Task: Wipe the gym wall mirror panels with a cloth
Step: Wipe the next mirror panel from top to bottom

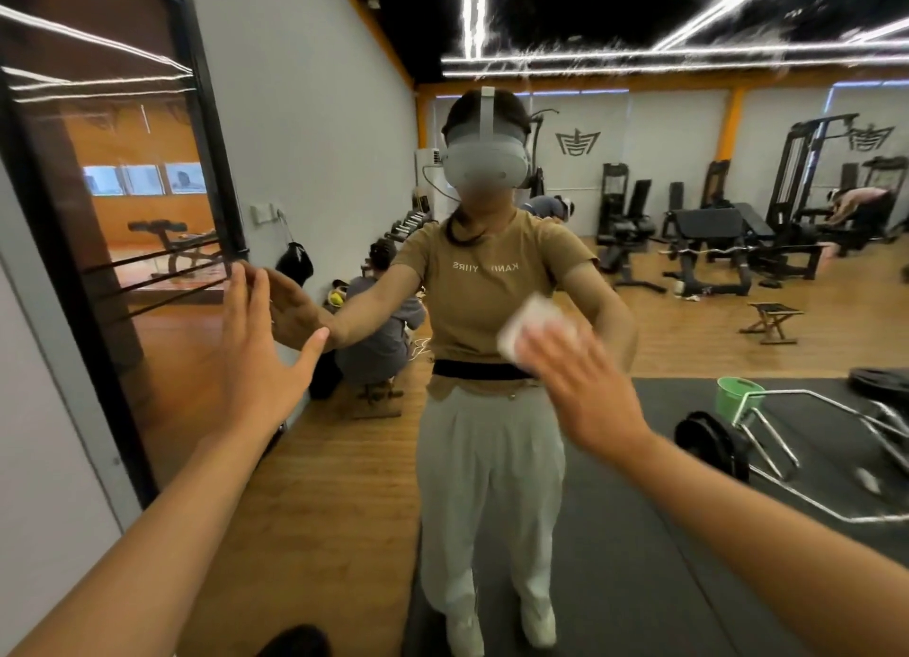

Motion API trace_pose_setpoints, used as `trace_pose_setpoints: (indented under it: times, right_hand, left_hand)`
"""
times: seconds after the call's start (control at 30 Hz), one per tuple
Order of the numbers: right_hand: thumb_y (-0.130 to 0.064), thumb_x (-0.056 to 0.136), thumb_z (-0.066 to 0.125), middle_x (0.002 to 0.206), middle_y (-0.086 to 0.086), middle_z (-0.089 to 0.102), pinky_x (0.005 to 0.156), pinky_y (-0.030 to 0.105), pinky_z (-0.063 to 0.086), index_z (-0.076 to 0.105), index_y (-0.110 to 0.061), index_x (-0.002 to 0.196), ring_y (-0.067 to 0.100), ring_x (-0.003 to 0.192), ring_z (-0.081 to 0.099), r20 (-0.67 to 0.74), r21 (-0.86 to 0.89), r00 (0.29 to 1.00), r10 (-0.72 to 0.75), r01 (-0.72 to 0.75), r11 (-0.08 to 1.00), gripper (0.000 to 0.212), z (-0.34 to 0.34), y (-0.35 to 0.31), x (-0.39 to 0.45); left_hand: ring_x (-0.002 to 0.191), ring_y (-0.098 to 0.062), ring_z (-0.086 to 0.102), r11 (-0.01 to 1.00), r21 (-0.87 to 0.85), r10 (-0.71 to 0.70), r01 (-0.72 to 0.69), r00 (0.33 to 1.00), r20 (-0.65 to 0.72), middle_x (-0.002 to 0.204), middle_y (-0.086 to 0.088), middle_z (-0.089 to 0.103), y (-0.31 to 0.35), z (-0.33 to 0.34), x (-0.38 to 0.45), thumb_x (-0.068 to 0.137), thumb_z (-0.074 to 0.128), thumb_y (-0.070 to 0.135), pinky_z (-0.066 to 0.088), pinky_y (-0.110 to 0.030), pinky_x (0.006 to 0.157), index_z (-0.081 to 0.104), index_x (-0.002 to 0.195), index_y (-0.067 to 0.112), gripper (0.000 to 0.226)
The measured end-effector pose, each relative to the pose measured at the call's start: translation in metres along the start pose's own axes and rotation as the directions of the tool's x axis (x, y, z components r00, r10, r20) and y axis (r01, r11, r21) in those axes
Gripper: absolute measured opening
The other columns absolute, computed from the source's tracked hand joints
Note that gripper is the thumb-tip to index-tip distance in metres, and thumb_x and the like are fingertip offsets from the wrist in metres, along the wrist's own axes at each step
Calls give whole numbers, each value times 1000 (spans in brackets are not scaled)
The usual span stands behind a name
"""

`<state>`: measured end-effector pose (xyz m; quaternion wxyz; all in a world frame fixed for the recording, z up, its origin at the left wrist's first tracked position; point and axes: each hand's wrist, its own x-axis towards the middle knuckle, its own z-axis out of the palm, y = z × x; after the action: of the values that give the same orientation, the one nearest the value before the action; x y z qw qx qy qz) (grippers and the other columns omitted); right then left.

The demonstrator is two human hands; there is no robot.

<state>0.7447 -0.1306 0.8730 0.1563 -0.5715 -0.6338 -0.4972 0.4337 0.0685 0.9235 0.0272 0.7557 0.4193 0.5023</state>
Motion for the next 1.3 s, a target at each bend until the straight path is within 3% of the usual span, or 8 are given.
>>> trace_pose_setpoints:
  times: [0.23,0.37,0.5,0.6,0.77,0.97,1.1,1.3]
  right_hand:
    - [-4,99,40,161,16,21,123,48,3,27,-4,154,35,151,13,-336,224,819,465,-410,884,56,-37,-1,123]
    - [-6,86,42,162,12,20,122,46,2,15,-12,157,30,152,3,-120,-19,993,-23,21,1000,76,30,-65,48]
    - [-30,82,58,166,8,-5,121,47,-15,-2,-12,157,28,152,-8,402,-177,798,-449,549,817,98,69,-102,-34]
    - [-26,80,59,165,5,4,122,45,-11,2,-13,157,25,151,-3,358,-175,800,-481,563,808,96,61,-96,-9]
    - [-2,87,35,158,12,33,123,44,4,35,-11,152,30,148,23,-160,-36,983,-92,87,996,65,4,-63,135]
    - [1,96,42,160,12,28,123,47,7,31,-10,153,32,150,17,-405,132,852,332,-304,943,59,-12,-71,213]
    - [-7,84,41,162,9,21,122,46,-3,25,-14,154,30,151,11,-146,-47,979,-142,136,990,72,46,-133,128]
    - [-44,86,60,165,1,1,118,49,-21,-8,-13,156,24,152,-9,453,-166,685,-571,694,701,102,83,-165,22]
  left_hand:
    - [152,-13,-11,1000,-15,27,-27,998,50,164,11,-19,-6,-1,1,91,63,49,15,-44,123,1,158,26,95]
    - [145,-1,-18,997,-3,83,-83,996,36,159,16,-23,-11,-2,1,91,64,47,13,-37,120,2,159,22,95]
    - [144,1,-23,987,54,148,-151,988,46,158,17,-31,-21,-3,2,90,61,53,19,-40,120,-4,159,25,99]
    - [149,-7,-17,972,93,212,-218,975,70,163,9,-24,-31,-6,5,91,58,54,13,-39,120,0,159,22,96]
    - [150,-10,-14,955,118,261,-271,961,88,164,6,-20,-39,-10,4,92,58,50,4,-33,118,5,159,21,91]
    - [152,-15,-7,932,151,319,-330,943,98,165,6,-18,-49,-13,6,93,61,45,14,-40,118,8,159,22,88]
    - [152,-20,5,906,150,380,-396,916,128,166,2,-10,-57,-23,9,96,60,37,18,-40,118,11,158,24,81]
    - [150,-15,7,856,171,461,-488,870,175,166,3,-8,-73,-30,18,97,60,27,17,-35,117,12,159,23,78]
